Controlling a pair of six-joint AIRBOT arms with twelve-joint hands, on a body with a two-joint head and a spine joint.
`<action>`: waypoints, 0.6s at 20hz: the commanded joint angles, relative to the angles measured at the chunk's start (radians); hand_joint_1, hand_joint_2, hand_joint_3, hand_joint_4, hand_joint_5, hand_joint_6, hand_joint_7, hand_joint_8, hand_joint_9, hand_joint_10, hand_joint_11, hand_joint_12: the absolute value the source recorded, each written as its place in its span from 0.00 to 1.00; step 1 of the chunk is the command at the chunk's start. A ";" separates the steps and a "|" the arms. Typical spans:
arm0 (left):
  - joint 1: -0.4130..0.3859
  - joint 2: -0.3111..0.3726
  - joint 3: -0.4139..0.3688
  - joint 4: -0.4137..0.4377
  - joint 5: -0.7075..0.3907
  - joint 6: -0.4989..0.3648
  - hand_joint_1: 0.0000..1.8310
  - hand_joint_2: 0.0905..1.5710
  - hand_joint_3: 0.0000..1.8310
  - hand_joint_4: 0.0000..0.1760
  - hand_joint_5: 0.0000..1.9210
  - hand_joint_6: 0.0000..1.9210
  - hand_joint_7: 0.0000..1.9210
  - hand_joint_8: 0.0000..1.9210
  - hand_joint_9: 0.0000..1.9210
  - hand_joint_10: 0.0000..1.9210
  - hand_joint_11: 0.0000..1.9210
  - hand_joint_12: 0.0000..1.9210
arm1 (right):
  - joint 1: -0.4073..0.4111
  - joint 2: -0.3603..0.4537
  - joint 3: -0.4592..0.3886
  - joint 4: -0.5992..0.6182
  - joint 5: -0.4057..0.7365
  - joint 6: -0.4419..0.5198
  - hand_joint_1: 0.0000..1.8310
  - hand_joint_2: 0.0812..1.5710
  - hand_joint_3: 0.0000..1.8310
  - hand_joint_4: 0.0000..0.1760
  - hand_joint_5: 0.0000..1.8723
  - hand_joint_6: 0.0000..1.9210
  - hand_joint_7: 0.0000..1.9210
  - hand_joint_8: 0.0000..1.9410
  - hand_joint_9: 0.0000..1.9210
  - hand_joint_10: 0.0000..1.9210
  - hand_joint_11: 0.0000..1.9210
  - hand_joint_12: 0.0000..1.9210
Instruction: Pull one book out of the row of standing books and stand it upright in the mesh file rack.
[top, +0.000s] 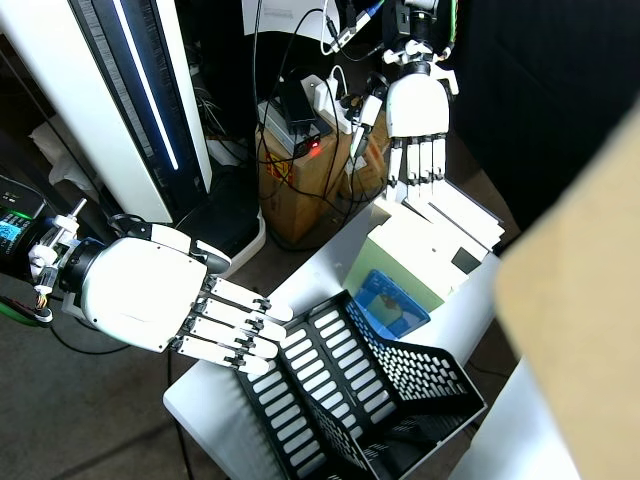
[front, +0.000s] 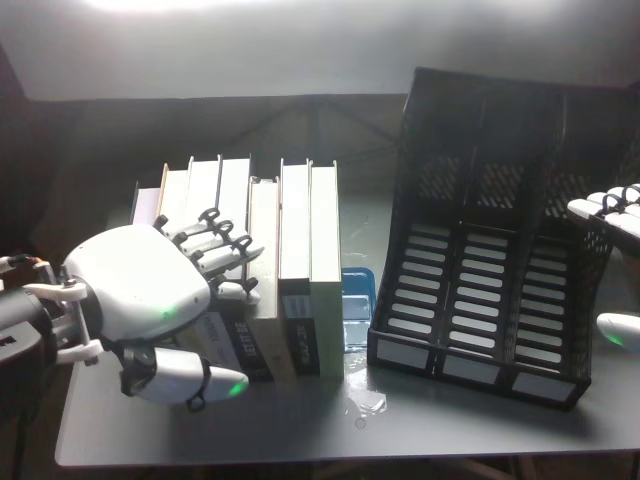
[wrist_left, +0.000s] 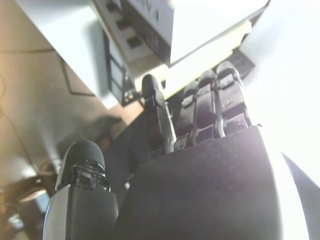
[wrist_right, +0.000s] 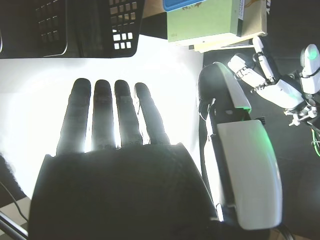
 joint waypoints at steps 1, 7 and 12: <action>-0.007 -0.010 0.006 0.000 -0.045 0.008 0.00 0.74 0.00 0.25 0.25 0.01 0.00 0.00 0.00 0.00 0.00 0.00 | -0.002 0.001 0.007 -0.004 0.112 0.006 0.23 0.83 0.00 0.00 0.00 0.00 0.00 0.00 0.00 0.00 0.00 0.00; 0.006 -0.008 -0.013 0.022 -0.033 0.008 0.00 0.73 0.00 0.43 0.24 0.01 0.00 0.00 0.00 0.00 0.00 0.00 | -0.003 0.000 0.007 -0.004 0.112 0.009 0.23 0.82 0.00 0.00 0.00 0.00 0.00 0.00 0.00 0.00 0.00 0.00; 0.040 0.021 -0.051 0.078 -0.048 -0.054 0.00 0.73 0.00 0.29 0.29 0.02 0.00 0.00 0.00 0.00 0.00 0.00 | -0.003 0.000 0.007 -0.004 0.112 0.010 0.23 0.83 0.00 0.00 0.00 0.00 0.00 0.00 0.00 0.00 0.00 0.00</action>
